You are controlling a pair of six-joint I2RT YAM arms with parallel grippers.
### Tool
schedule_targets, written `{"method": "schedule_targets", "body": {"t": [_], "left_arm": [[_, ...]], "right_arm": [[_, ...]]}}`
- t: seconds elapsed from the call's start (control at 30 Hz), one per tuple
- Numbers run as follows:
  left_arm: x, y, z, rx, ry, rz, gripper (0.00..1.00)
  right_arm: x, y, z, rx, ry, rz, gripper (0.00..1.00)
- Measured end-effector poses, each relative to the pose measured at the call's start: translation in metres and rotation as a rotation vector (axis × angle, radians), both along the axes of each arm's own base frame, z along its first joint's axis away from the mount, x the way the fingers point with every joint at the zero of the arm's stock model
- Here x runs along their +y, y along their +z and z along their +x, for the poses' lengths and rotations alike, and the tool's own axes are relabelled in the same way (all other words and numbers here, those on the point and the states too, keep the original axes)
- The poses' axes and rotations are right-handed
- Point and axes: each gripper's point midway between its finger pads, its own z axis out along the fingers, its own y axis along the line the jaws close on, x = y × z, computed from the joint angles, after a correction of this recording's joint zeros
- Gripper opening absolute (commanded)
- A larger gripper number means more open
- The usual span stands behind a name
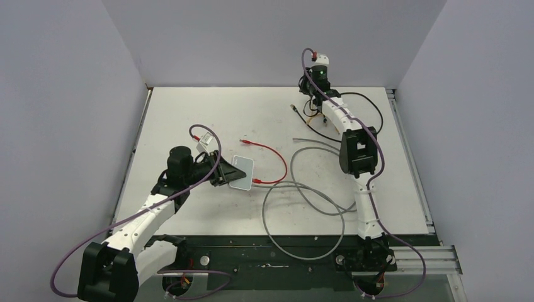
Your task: Pull the plug from the switch port
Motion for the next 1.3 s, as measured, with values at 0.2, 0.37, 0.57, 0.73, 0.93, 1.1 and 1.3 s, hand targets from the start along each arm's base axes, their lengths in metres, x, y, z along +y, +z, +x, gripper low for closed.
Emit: {"method": "schedule_targets", "body": {"t": [0.2, 0.37, 0.57, 0.73, 0.93, 1.1, 1.3], "left_arm": [[0.0, -0.002, -0.001, 0.007, 0.005, 0.0, 0.0], [0.001, 0.0, -0.001, 0.001, 0.007, -0.001, 0.0], [0.001, 0.0, -0.001, 0.002, 0.007, -0.001, 0.0], [0.001, -0.001, 0.0, 0.005, 0.007, 0.0, 0.0], [0.0, -0.005, 0.001, 0.02, 0.007, 0.004, 0.0], [0.0, -0.009, 0.002, 0.033, 0.006, 0.008, 0.0], [-0.001, -0.017, 0.004, 0.062, 0.0, 0.014, 0.0]], "right_arm": [[0.01, -0.036, 0.006, 0.05, 0.023, 0.035, 0.53], [0.011, -0.046, 0.003, 0.079, 0.027, 0.037, 0.77], [0.004, -0.046, 0.005, 0.074, 0.011, 0.026, 0.92], [0.0, -0.041, 0.004, 0.077, 0.013, 0.022, 0.9], [0.002, 0.008, -0.002, 0.025, 0.052, 0.058, 0.9], [0.0, 0.062, -0.017, -0.029, 0.073, 0.103, 0.9], [0.006, 0.087, -0.046, -0.011, 0.114, 0.177, 0.9]]}}
